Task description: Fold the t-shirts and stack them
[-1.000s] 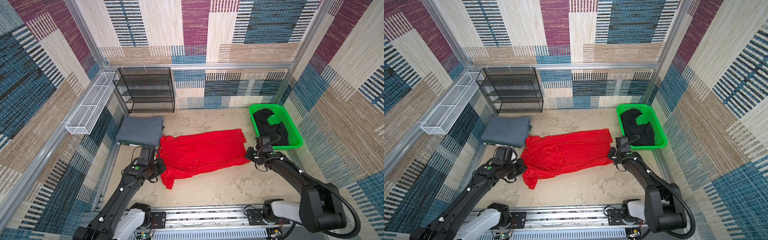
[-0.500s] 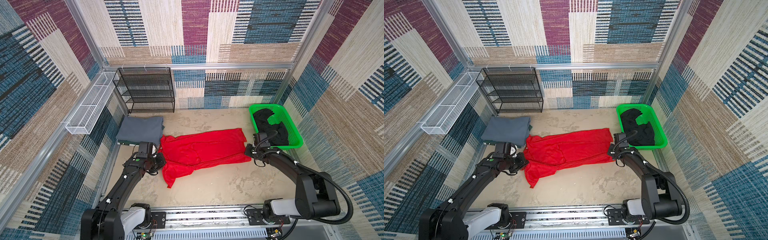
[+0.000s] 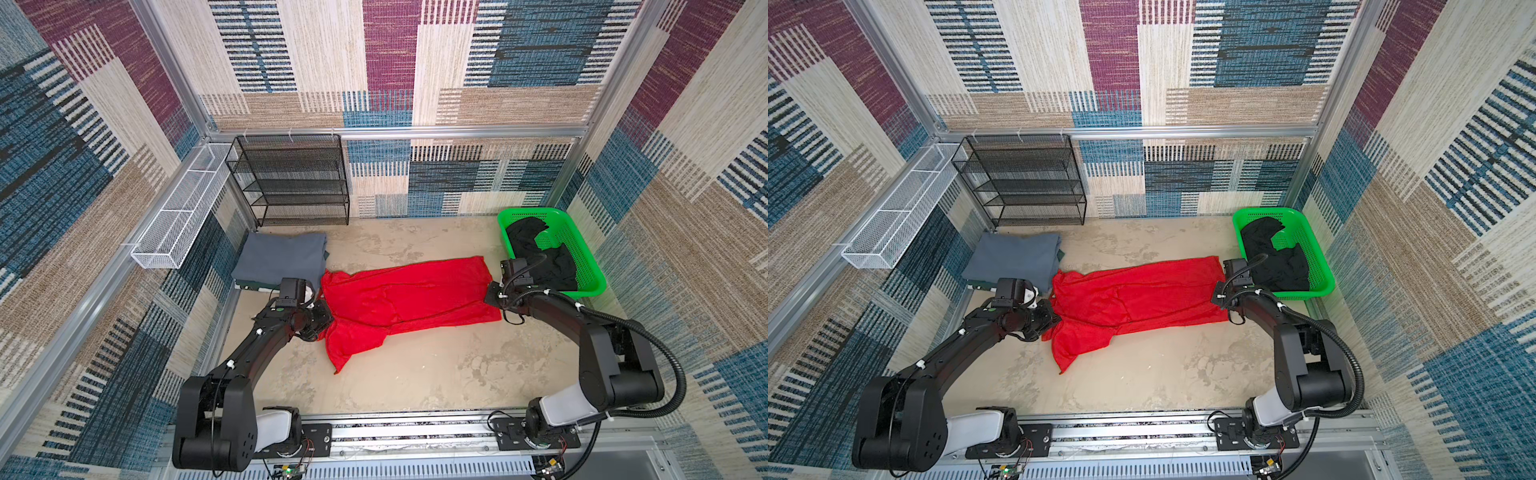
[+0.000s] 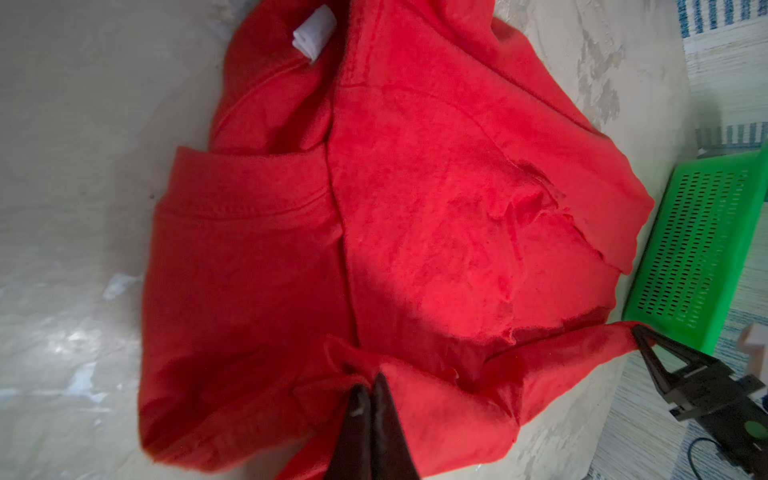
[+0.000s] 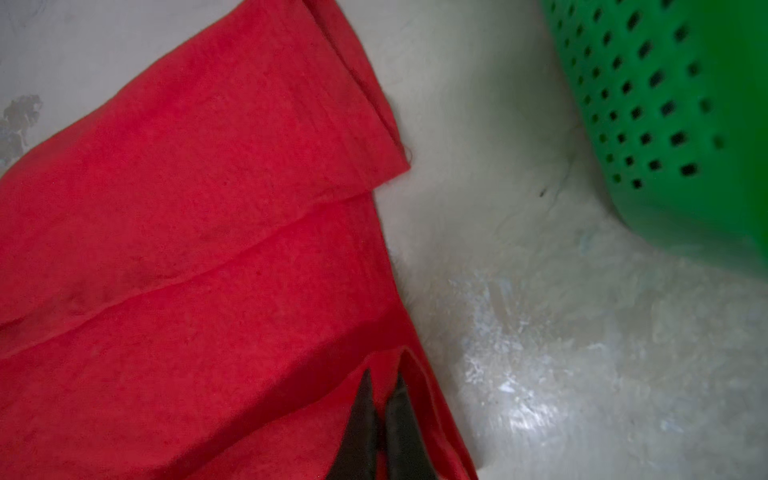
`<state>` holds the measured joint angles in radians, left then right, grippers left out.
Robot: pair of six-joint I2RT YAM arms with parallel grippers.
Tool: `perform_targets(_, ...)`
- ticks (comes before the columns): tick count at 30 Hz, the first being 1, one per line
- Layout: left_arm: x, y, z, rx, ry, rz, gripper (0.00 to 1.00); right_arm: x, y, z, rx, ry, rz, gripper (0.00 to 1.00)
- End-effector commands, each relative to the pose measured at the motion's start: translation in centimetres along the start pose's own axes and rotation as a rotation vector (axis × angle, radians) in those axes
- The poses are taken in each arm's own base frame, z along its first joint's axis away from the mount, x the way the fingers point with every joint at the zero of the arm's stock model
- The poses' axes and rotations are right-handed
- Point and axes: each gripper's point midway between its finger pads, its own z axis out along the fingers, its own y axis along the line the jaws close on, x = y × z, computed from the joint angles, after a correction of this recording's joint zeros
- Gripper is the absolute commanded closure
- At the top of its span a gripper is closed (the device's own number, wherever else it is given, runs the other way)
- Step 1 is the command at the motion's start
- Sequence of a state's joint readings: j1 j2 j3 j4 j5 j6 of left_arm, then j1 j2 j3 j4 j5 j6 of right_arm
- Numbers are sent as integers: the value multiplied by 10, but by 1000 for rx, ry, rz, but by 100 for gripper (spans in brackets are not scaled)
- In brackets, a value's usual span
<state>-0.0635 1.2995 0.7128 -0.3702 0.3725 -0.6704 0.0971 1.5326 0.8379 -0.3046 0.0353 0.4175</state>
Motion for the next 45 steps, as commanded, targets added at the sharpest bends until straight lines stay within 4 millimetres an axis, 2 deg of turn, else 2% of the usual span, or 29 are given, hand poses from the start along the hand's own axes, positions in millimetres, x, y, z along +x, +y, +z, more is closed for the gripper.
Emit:
perform_targets(1,-13,-14,1,64,-18,1,100,-12,0,4,16,-36,-12,99)
perform_targets(13,-36,-19,7,83,-12,-20,100,-10,-6,19,60,-8,-38,98)
perform_targets(17,-40,-17,16,75,7,-22,100,-11,-3,20,50,-5,-46,88)
perform_targets(18,-42,-17,18,74,12,-23,94,-13,-2,20,49,-7,-47,84)
perform_targets(19,-43,-17,20,73,16,-24,84,-14,-1,20,44,-10,-49,77)
perform_targets(20,-45,-19,21,83,15,-22,73,-15,0,19,41,-12,-51,65)
perform_targets(22,-51,-26,21,111,3,-18,59,-17,1,16,34,-17,-48,50)
perform_targets(23,-53,-30,19,130,-7,-14,48,-18,3,14,27,-22,-50,42)
perform_targets(25,-56,-37,14,157,-28,-1,43,-20,4,8,20,-31,-45,28)
perform_targets(29,-54,-39,-2,154,-73,29,33,-23,7,-4,-2,-52,-35,15)
perform_targets(35,-30,-22,-25,93,-114,56,30,-19,16,-23,-70,-57,-15,14)
perform_targets(40,10,-3,-35,42,-120,78,27,-11,27,-33,-154,-46,-10,12)
perform_targets(45,50,22,-39,-20,-97,79,27,-10,28,-33,-158,-35,-7,12)
